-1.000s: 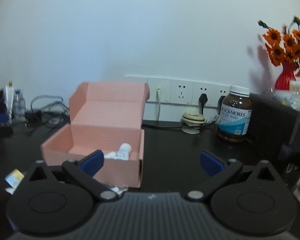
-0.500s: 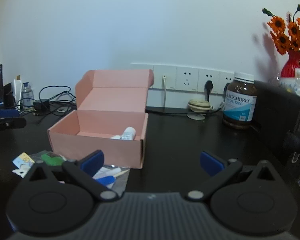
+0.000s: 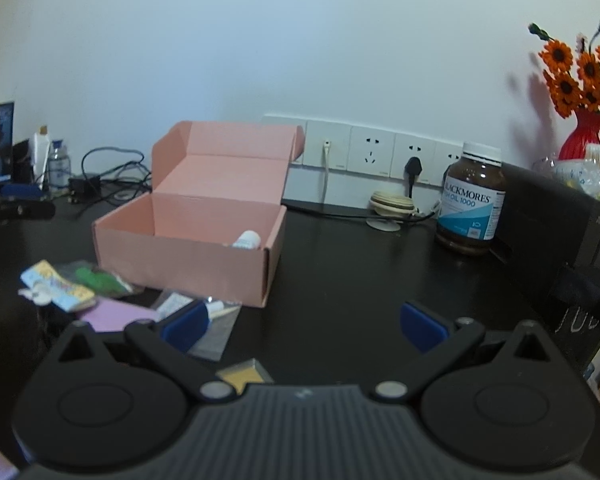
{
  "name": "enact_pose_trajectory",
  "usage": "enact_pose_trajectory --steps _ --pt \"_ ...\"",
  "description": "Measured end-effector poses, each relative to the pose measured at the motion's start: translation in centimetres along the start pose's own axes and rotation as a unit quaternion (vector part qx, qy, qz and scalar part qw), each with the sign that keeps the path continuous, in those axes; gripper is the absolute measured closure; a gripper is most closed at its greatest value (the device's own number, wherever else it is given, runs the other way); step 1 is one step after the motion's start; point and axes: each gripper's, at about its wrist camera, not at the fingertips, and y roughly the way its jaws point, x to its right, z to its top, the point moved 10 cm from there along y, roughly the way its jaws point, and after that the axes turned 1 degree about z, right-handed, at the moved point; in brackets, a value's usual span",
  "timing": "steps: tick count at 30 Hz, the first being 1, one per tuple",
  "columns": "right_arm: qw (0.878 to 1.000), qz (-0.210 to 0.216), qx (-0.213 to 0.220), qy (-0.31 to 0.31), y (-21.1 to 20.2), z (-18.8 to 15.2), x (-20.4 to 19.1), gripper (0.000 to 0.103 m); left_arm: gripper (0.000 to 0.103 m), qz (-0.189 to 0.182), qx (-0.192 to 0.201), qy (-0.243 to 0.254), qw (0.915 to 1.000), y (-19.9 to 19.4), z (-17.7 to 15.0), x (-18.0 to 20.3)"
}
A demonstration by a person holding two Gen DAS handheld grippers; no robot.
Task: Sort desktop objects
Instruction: 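Move the open right gripper toward the gold square packet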
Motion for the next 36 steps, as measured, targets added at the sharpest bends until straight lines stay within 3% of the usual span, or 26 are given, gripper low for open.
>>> enact_pose_trajectory --steps 4,10,17,21,36 --pt "0.999 0.022 -0.011 -0.023 -0.3 -0.9 -0.8 0.007 0.0 -0.004 -0.002 -0.001 1.0 0.1 0.0 0.1" --pt "0.998 0.04 -0.044 -0.037 0.2 -3.0 -1.5 0.038 0.0 -0.004 -0.002 0.006 1.0 0.1 -0.1 0.4" --pt "0.996 0.06 -0.055 -0.041 0.4 -3.6 -2.4 0.046 0.0 -0.005 -0.003 0.005 1.0 0.1 -0.1 0.4" --pt "0.995 0.076 -0.056 -0.027 0.6 -3.6 -2.5 0.065 0.0 -0.004 -0.005 -0.001 1.0 0.2 -0.1 0.2" --pt "0.996 0.081 -0.041 0.024 0.8 -2.9 -1.9 0.072 0.0 -0.005 -0.006 0.002 1.0 0.2 -0.2 0.4"
